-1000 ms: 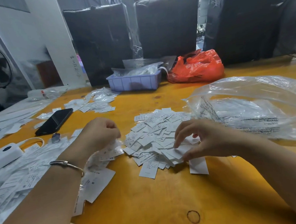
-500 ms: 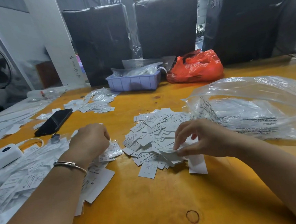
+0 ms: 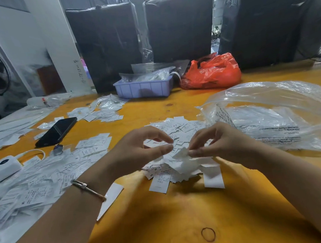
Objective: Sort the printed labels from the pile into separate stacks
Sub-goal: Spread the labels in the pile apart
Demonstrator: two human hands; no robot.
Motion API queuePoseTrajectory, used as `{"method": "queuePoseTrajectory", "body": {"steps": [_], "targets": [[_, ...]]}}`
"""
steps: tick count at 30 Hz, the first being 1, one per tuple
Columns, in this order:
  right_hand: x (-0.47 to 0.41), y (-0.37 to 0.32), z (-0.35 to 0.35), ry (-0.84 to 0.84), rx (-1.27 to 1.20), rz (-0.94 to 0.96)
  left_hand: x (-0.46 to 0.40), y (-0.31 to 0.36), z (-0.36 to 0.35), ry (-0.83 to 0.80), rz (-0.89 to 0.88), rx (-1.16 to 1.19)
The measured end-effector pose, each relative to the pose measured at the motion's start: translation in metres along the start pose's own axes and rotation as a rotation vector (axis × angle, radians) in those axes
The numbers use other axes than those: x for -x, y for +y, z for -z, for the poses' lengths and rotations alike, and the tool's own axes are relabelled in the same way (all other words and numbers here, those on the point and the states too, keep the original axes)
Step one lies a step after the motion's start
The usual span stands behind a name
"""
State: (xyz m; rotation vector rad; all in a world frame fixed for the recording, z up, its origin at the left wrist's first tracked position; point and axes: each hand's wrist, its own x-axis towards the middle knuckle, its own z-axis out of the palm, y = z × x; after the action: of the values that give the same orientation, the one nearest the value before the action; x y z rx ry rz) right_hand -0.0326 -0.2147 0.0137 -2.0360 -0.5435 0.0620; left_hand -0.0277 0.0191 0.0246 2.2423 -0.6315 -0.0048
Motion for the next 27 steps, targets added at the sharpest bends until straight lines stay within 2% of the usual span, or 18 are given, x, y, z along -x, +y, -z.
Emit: {"method": "queuePoseTrajectory", "body": {"steps": [5,10,12,14,16,17,20,23,25,27], "targets": [[0.001,-0.004,-0.003,0.097,-0.271,-0.017,0.003,0.011,-0.004,-0.053,-0.029,0.093],[0.003,-0.007,-0.009,0.069,-0.291,0.003,0.003,0.012,-0.004,0.032,-0.032,0.232],[0.002,-0.005,0.002,0.152,-0.161,0.003,0.002,0.010,-0.003,0.046,-0.006,0.252],[-0.001,0.004,0.019,0.384,0.187,-0.027,0.002,0.009,-0.002,0.068,0.025,0.260],[-0.002,0.015,0.037,0.602,0.556,-0.153,0.001,0.008,0.000,0.092,0.047,0.269],[-0.002,0.020,0.043,0.654,0.659,-0.234,0.001,0.008,0.000,0.097,0.052,0.270],[-0.002,0.039,0.055,0.639,0.827,-0.455,0.001,0.008,0.000,0.102,0.054,0.269],[-0.005,0.049,0.061,0.550,0.940,-0.578,0.001,0.008,0.000,0.094,0.053,0.261],[-0.008,0.051,0.062,0.514,0.966,-0.614,0.001,0.007,0.000,0.092,0.058,0.246],[-0.008,0.052,0.062,0.555,0.964,-0.581,0.001,0.006,0.000,0.092,0.058,0.239]]}}
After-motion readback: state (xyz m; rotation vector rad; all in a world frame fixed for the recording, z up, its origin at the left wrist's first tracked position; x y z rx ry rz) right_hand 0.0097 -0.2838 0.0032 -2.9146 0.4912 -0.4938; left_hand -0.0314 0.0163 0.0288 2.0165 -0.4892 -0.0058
